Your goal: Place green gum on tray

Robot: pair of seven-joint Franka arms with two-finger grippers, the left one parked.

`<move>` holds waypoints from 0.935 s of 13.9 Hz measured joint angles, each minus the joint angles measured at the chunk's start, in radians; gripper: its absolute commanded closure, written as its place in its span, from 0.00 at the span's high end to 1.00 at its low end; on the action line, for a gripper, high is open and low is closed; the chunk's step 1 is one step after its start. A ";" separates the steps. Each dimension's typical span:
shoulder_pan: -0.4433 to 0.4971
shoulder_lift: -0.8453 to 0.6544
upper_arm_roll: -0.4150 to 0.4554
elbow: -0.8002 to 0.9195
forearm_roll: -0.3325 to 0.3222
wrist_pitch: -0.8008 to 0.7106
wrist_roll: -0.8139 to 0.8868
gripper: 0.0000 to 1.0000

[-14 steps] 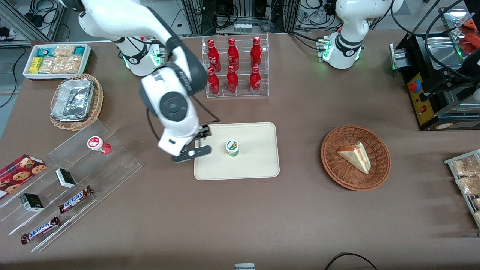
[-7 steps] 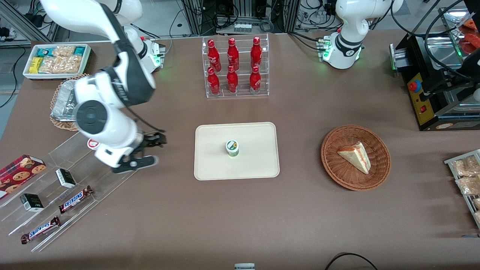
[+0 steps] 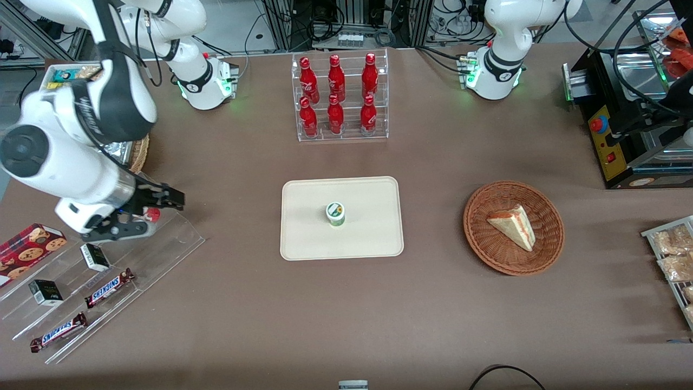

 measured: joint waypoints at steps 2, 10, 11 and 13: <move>-0.042 -0.033 0.000 -0.016 0.000 0.000 -0.055 1.00; -0.139 -0.142 0.002 -0.023 0.000 -0.163 -0.102 1.00; -0.148 -0.150 0.002 -0.023 0.000 -0.180 -0.102 1.00; -0.153 -0.169 0.002 -0.023 0.000 -0.223 -0.094 1.00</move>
